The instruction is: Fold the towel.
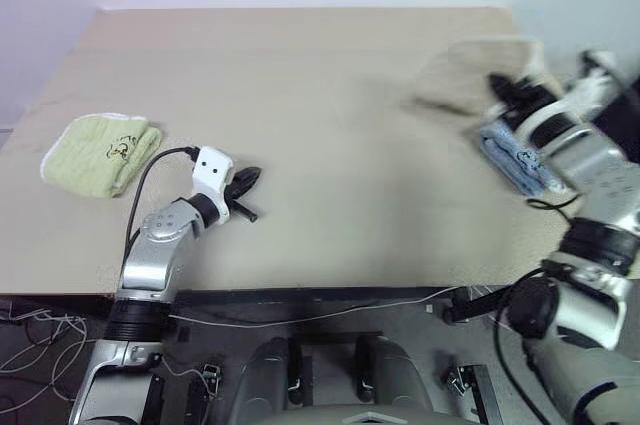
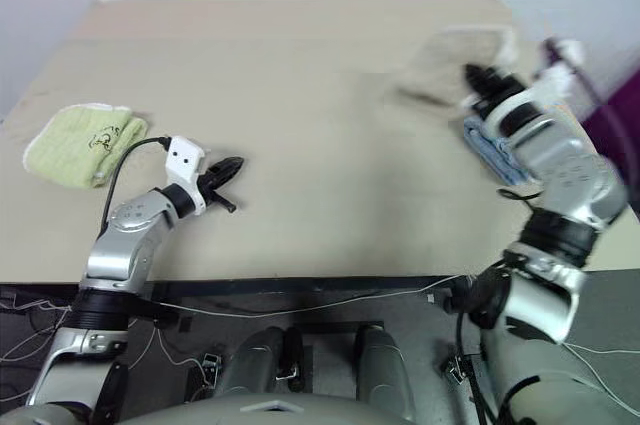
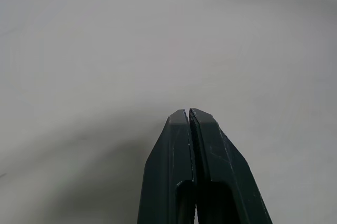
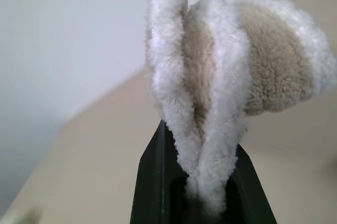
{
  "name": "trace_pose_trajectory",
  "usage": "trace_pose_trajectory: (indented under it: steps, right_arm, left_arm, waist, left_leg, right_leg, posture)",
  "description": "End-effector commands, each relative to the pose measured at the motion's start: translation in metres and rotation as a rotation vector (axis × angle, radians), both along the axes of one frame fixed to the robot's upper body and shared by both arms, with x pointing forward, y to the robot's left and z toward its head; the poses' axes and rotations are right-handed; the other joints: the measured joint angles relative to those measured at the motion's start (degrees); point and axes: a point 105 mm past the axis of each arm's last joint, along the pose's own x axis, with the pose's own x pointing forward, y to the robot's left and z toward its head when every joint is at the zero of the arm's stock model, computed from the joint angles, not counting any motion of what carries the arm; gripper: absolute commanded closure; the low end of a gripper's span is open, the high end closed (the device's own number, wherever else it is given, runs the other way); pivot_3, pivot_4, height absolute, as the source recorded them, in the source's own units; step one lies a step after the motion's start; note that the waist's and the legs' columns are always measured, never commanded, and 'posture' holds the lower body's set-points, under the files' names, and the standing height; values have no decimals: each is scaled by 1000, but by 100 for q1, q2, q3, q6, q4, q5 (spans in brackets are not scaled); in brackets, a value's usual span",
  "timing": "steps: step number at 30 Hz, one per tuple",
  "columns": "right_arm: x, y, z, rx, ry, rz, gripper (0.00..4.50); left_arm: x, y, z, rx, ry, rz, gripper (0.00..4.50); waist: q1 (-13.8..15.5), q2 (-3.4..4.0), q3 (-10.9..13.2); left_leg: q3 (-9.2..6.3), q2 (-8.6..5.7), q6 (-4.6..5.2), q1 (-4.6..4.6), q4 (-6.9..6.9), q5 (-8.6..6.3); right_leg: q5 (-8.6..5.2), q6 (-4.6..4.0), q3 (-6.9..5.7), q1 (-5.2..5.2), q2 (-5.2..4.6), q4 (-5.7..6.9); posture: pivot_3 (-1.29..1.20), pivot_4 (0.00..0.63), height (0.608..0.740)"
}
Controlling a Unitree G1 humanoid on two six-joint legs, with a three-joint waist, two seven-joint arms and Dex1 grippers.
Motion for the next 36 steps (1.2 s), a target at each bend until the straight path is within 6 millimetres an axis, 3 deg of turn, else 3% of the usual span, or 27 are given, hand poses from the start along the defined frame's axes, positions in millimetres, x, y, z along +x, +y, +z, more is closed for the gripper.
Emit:
trace_pose_trajectory:
  steps: [1,4,9,14,18,27,32,36]
  right_arm:
    - [-6,-45,-7,49,52,-155,4464]
    - [-12,-73,-35,122,167,-254,4464]
    - [-22,-91,-75,123,306,-368,4464]
    - [-25,-91,-82,135,312,-379,4464]
    - [-24,-87,-75,138,274,-363,3292]
    - [-32,-92,-54,113,172,-409,73]
    - [-50,-108,-29,41,58,-532,26]
    - [-58,-94,-15,-168,35,-544,26]
  left_arm:
    - [4,-7,11,4,-43,-24,4417]
    - [5,-11,10,1,-40,-37,4417]
    - [4,-14,8,6,-31,-49,4417]
    - [4,-16,8,2,-31,-55,4417]
    - [3,-18,7,-3,-29,-63,4417]
    - [3,-23,5,-6,-19,-85,4417]
    - [5,-27,3,-3,-11,-105,4417]
    - [9,-30,2,-1,-7,-111,4417]
  waist:
    - [-20,0,0]
    - [-15,1,0]
    - [-5,1,0]
    - [-2,1,0]
    - [1,1,0]
    - [15,1,0]
    - [13,3,-1]
    - [12,4,-2]
  left_leg:
    - [2,3,0,2,0,0]
    - [4,4,1,3,0,1]
    - [6,3,2,2,3,2]
    - [4,2,2,2,4,2]
    - [2,2,2,2,5,2]
    - [1,2,2,2,6,2]
    - [0,1,2,3,7,2]
    - [0,1,2,3,7,2]
  right_leg:
    - [0,0,1,1,2,0]
    - [0,0,1,1,3,1]
    - [0,2,2,2,2,1]
    - [0,3,2,5,1,1]
    - [0,4,2,6,1,1]
    - [1,4,2,7,2,1]
    - [1,6,2,8,2,1]
    - [0,7,2,9,2,1]
  posture:
    - [0,150,740]
    - [0,150,740]
    - [0,150,740]
    - [0,150,740]
    - [0,150,740]
    - [0,150,740]
    - [0,150,740]
    - [0,150,740]
